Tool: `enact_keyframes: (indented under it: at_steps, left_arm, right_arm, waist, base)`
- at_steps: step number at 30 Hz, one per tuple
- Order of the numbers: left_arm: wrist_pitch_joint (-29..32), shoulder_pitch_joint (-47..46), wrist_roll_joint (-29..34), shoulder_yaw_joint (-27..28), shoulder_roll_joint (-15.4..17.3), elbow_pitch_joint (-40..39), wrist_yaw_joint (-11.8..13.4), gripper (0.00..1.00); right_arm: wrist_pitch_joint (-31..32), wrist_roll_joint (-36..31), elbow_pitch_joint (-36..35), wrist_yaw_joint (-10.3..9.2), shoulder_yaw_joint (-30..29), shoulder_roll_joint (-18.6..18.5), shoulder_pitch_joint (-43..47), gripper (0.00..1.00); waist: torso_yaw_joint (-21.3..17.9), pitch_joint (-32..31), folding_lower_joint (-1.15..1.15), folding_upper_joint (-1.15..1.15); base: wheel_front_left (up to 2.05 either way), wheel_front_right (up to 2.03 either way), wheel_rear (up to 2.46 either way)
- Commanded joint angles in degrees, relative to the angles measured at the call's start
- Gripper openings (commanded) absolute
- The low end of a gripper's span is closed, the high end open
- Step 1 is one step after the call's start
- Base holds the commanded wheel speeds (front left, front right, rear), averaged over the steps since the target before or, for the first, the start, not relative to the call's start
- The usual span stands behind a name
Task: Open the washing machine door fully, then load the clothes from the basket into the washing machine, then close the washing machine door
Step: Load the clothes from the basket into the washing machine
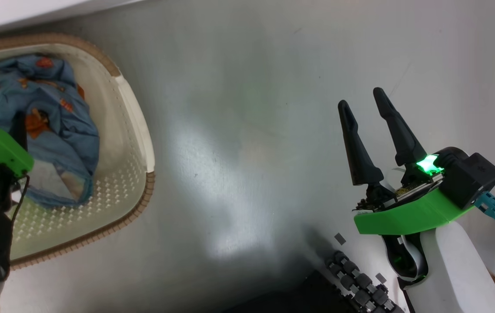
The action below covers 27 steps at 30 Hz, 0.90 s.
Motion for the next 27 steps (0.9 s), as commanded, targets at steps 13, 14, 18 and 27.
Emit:
enact_keyframes:
  at_steps: [13,14,18,27]
  left_arm:
    - [-2.29,-1.68,1.70,-2.23,-0.20,1.10,0.03,0.42]
    - [-2.53,-1.77,1.82,-2.46,-0.36,1.16,0.04,0.31]
    - [-3.35,-1.91,2.21,-3.24,-0.86,1.42,0.10,0.00]
    - [-6.44,0.41,0.86,-2.85,-1.08,1.82,-0.30,0.00]
  right_arm:
    - [-0.27,-0.48,-2.01,0.09,0.30,0.07,2.31,1.00]
    - [-0.27,-0.58,-2.08,0.09,0.17,0.07,2.38,1.00]
    - [-0.27,-0.86,-1.97,0.09,-0.24,0.07,2.33,1.00]
    - [-0.27,0.39,-0.48,0.09,0.39,0.07,0.85,1.00]
  waist:
    - [0.46,1.79,0.00,0.00]
    - [0.51,1.84,0.00,0.00]
    - [0.70,1.92,0.00,0.00]
    - [1.71,-0.91,0.00,0.00]
  base:
    - [0.00,0.00,0.00]
    - [0.00,0.00,0.00]
    - [0.00,0.00,0.00]
    - [0.00,0.00,0.00]
